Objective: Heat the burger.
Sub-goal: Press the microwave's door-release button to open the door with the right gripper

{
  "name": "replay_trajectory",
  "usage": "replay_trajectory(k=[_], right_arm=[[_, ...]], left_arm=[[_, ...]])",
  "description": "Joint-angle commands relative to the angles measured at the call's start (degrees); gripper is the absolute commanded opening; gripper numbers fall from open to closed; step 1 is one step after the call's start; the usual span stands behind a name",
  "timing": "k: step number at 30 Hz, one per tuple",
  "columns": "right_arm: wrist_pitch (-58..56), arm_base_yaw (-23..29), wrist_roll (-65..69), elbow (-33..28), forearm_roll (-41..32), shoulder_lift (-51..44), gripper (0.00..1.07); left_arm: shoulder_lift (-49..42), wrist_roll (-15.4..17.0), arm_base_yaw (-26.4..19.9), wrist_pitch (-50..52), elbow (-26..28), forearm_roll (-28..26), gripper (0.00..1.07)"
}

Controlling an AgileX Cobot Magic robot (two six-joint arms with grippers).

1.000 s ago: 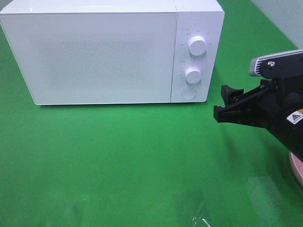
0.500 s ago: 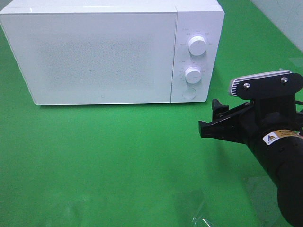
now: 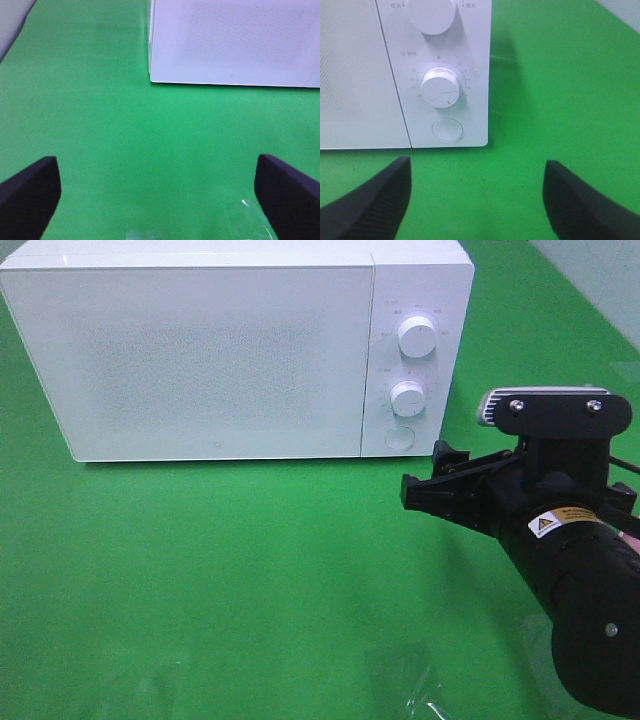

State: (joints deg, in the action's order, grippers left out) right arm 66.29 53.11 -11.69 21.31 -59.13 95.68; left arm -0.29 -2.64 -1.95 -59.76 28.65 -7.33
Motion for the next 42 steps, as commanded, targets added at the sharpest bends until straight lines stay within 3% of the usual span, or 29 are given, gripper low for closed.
replay_trajectory(k=[1,3,11,15,18,22,29,42], right_arm=[[0.6,0.0,6.6,0.4,0.5,-0.1,0.69],[0.4,0.0,18.2,0.4,0.5,-0.1,0.65],[-2.8,0.0,35.7,0.4,0.5,-0.1,0.52],[-6.8,0.0,52.4,0.4,1.5,-0.1,0.31],[-6.8,0.0,54.9,0.4,2.2,-0.1,0.27],[-6.8,0.0,65.3,0.4,6.1,-0.1,0.11],[-8.1,0.0,68.6,0.4,7.7,-0.1,0.0],[-9.6,-1.1,72.8,0.5,8.6,-0.1,0.0]], left_arm=[[-1.3,-0.1,0.3,0.2,-0.1,-0.2,0.97],[-1.3,-0.1,0.3,0.2,-0.1,-0.2,0.97],[-1.3,-0.1,0.3,0.2,-0.1,-0.2,0.97],[-1.3,-0.1,0.3,0.2,-0.1,-0.2,0.97],[-1.3,-0.1,0.3,0.2,-0.1,-0.2,0.97],[-1.3,-0.1,0.3,0.2,-0.1,-0.2,0.97],[-1.3,-0.1,0.3,0.2,-0.1,-0.2,0.97],[-1.3,-0.1,0.3,0.2,-0.1,-0.2,0.97]])
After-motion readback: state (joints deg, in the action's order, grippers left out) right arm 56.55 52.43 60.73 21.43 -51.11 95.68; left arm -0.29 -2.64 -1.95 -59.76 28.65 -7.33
